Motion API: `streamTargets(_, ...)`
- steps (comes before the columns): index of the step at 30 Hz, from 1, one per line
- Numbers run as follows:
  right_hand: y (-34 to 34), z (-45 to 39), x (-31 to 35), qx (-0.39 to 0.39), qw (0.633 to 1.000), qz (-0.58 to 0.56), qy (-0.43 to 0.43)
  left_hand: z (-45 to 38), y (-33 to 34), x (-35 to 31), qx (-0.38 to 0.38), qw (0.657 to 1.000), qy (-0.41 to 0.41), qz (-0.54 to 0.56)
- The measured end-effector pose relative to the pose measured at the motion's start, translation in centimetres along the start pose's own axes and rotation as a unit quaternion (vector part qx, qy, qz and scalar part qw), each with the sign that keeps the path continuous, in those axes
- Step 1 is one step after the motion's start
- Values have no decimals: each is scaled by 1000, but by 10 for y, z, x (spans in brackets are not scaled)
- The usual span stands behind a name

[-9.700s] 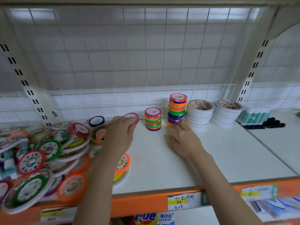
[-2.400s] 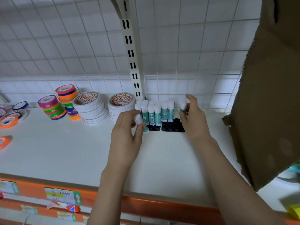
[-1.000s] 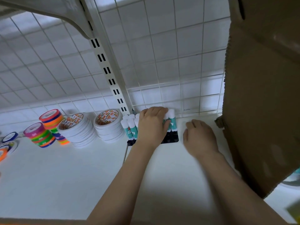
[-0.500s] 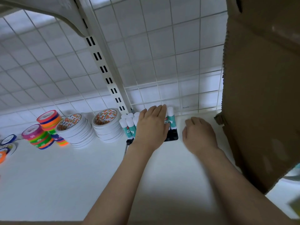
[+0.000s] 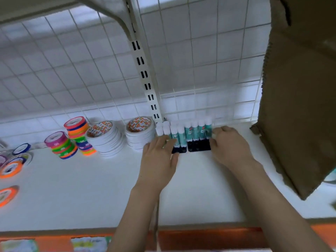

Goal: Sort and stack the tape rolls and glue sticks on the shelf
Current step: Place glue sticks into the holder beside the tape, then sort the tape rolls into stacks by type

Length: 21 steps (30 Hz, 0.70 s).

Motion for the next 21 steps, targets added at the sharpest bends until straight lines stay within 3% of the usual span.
streamTargets(5,7,37,73,-21,999,-40,12,62,-19,71,26,998,-61,-8)
streamTargets(15,67,99,311,21,993,-86,-83,189,-100,263,42,989,-144,-4)
streamTargets(21,87,121,400,37,981,-113,-154,233,-134,334,24,982,-188,6)
Point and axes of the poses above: each hand's wrist, its own z-axis away from the middle knuckle, its own y-axis out of the palm, x = y × z, the point moved 7 cm from there along -z, towards the middle knuckle, and after that the axes turned 5 degrees about z, right-handed, at the moved point
